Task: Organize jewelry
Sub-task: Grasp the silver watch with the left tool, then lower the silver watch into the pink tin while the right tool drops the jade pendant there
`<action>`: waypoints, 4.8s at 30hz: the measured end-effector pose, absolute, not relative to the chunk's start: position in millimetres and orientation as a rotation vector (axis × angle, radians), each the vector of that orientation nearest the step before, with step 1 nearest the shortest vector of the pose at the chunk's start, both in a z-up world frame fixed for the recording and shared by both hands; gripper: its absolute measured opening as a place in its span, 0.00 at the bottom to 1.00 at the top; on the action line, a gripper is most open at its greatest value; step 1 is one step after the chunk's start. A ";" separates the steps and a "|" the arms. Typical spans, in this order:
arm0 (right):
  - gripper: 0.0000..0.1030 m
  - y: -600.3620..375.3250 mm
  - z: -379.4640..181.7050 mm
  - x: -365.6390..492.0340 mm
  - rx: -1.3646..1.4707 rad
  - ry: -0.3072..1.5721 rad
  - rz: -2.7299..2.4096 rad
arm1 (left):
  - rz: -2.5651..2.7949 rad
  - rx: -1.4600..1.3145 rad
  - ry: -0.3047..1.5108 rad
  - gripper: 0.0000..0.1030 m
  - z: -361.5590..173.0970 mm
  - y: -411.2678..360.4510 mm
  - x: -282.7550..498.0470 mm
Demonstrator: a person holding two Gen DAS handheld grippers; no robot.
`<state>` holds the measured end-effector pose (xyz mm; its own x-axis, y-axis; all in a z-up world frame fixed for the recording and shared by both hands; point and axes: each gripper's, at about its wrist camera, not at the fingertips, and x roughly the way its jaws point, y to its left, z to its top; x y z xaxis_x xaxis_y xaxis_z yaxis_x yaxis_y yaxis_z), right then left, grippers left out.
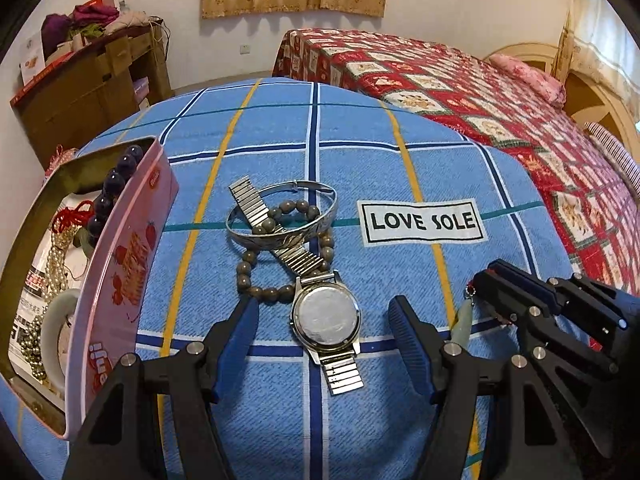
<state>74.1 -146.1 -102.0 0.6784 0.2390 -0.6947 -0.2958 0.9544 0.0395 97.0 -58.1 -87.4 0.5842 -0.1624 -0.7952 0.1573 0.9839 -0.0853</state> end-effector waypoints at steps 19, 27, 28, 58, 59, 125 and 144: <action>0.12 -143.4 -98.7 72.1 -0.070 0.763 0.341 | -0.298 -0.057 0.797 0.35 -33.1 -35.9 41.5; 0.12 -134.7 -65.8 58.3 -0.065 0.699 0.384 | -0.279 -0.089 0.718 0.35 -2.2 -14.3 31.7; 0.12 -133.9 -61.6 56.7 -0.064 0.689 0.388 | -0.272 -0.090 0.711 0.35 -0.6 -11.7 30.1; 0.11 -68.1 9.2 45.9 -0.137 0.534 0.565 | -0.124 -0.099 0.611 0.35 25.3 46.3 25.0; 0.11 -65.2 10.7 45.9 -0.141 0.528 0.569 | -0.120 -0.097 0.609 0.35 26.2 47.9 25.7; 0.11 53.2 -5.5 88.4 -0.258 0.578 0.744 | 0.077 -0.095 0.664 0.35 -13.8 136.9 88.9; 0.11 60.8 -37.4 99.8 -0.244 0.654 0.723 | 0.073 -0.048 0.733 0.36 -44.5 133.5 102.2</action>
